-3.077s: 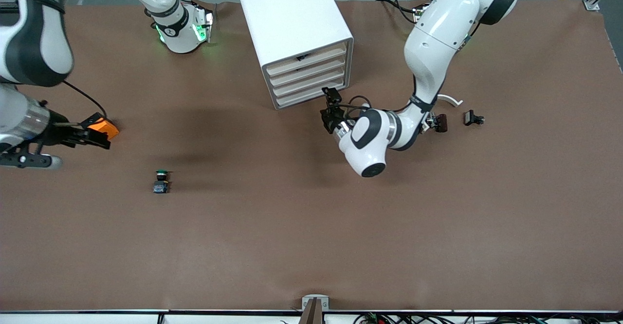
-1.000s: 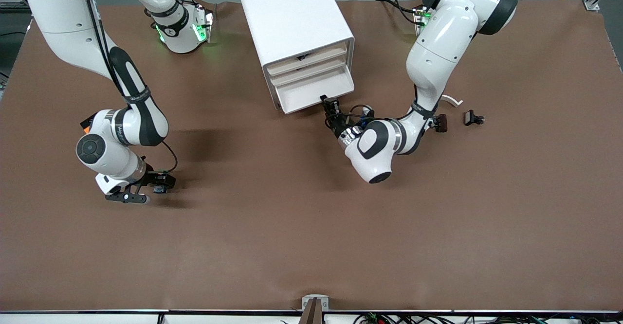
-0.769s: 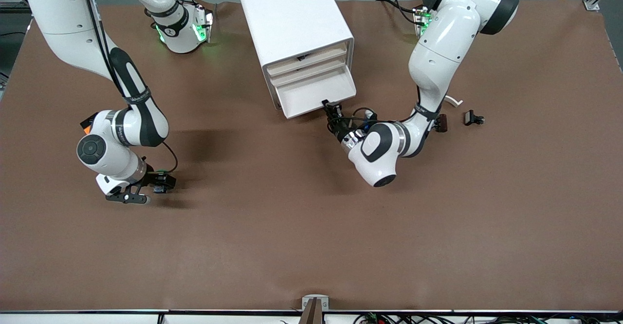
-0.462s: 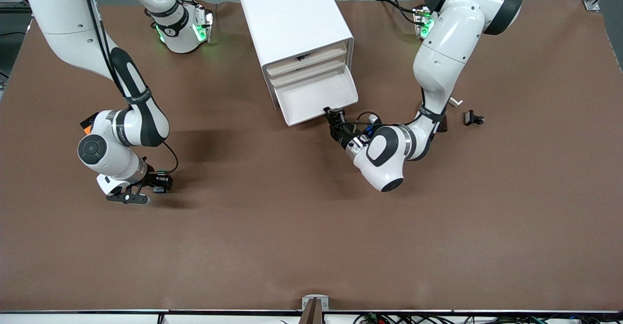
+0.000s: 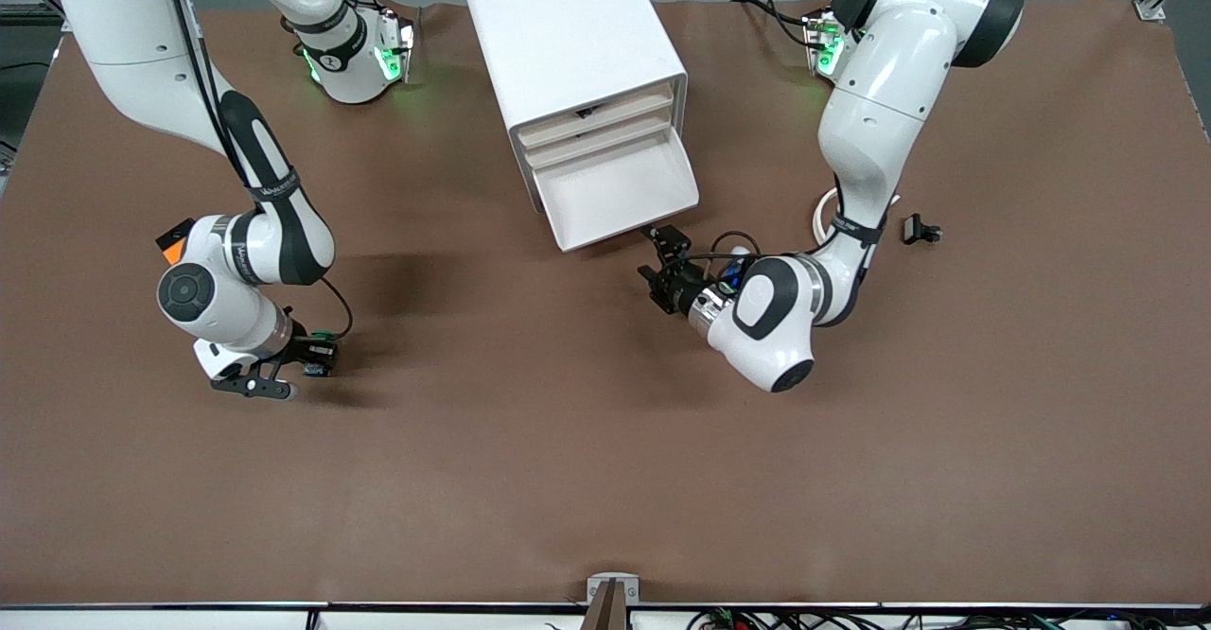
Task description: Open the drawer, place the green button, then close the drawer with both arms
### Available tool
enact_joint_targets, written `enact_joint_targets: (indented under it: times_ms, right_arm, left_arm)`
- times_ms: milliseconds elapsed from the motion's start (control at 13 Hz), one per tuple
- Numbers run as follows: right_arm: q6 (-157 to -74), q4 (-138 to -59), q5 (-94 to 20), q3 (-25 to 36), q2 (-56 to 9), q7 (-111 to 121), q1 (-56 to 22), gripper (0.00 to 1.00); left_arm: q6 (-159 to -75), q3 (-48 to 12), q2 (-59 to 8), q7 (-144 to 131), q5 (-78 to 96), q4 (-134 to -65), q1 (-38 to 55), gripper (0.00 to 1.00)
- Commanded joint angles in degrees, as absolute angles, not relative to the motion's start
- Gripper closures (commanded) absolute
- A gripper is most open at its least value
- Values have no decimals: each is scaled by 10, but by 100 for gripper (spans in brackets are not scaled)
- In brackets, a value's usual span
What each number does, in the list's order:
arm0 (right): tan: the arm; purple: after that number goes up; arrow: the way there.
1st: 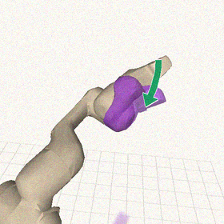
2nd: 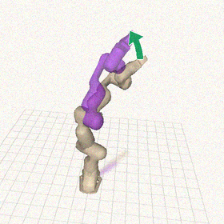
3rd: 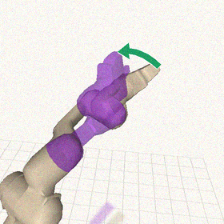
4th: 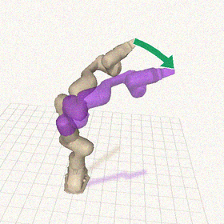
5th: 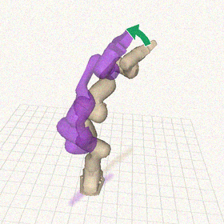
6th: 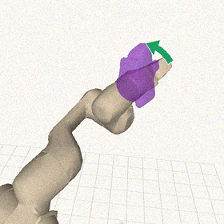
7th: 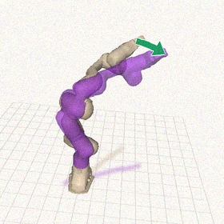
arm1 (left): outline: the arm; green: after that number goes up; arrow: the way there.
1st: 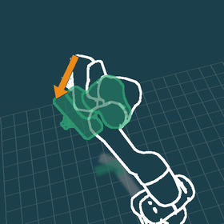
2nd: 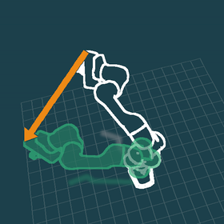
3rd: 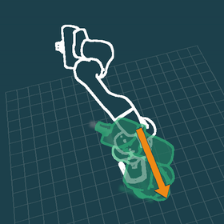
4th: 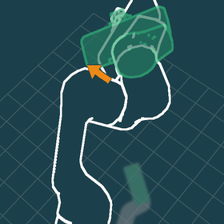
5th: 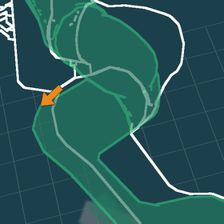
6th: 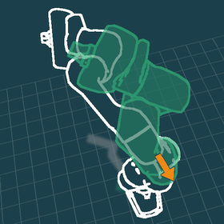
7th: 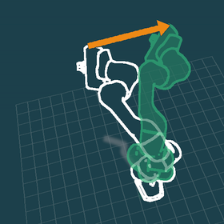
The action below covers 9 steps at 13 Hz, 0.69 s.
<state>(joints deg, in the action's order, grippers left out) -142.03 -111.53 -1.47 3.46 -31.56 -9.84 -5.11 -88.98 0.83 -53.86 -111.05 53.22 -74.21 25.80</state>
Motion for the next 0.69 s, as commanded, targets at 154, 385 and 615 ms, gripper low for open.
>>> enact_joint_targets:
  times_ms: [154,385,615]
  right_arm:
    - [-1283,-1105,-22,33,-225,-183,-84,100]
    - [-1216,-1107,-31,32,-172,-340,-159,100]
    - [-1195,-1107,-75,32,-143,-462,-232,100]
  left_arm:
    - [-883,97,-523,-1084,530,-680,258,0]
    - [-883,149,-488,-1025,485,-681,268,0]
    - [-882,149,-433,-925,348,-682,269,0]
